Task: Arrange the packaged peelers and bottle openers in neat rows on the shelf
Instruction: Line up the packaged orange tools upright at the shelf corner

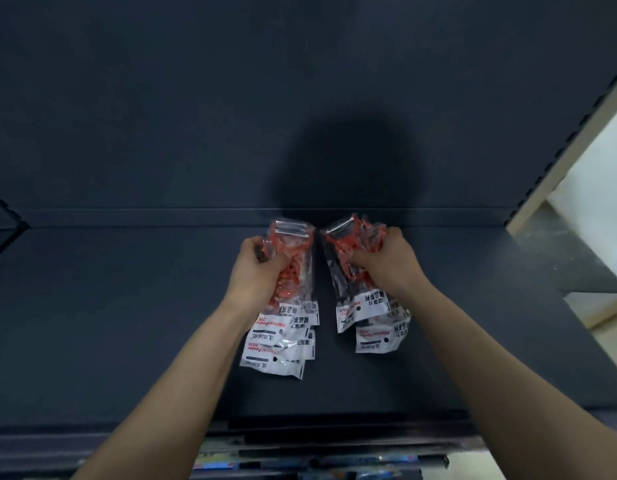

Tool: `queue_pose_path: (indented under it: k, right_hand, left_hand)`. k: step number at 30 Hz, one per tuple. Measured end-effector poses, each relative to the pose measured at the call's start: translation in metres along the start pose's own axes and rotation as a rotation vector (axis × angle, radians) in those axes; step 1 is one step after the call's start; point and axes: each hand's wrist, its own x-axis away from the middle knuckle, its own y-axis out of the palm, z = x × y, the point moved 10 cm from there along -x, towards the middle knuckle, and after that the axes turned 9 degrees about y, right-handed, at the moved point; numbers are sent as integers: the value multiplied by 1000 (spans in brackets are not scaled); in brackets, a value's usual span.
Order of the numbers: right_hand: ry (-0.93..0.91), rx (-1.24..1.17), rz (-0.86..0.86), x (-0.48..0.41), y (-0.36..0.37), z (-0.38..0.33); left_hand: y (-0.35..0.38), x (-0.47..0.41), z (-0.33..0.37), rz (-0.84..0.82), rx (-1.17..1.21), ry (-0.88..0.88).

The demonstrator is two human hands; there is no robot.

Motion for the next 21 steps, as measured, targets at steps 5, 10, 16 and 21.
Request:
queue_pose_path:
  k: [5, 10, 16, 21]
  right_hand:
    - [20, 85, 66, 10, -17, 14]
    - [9, 112, 154, 19, -42, 25]
    - [65, 49, 193, 16, -64, 44]
    - [56, -55, 156, -2, -80, 51]
  left_hand:
    - [30, 7, 10, -127, -146, 122]
    - [52, 15, 18, -135, -206, 179]
    - [52, 17, 38, -7, -417, 273]
    - [56, 12, 64, 73, -257, 313]
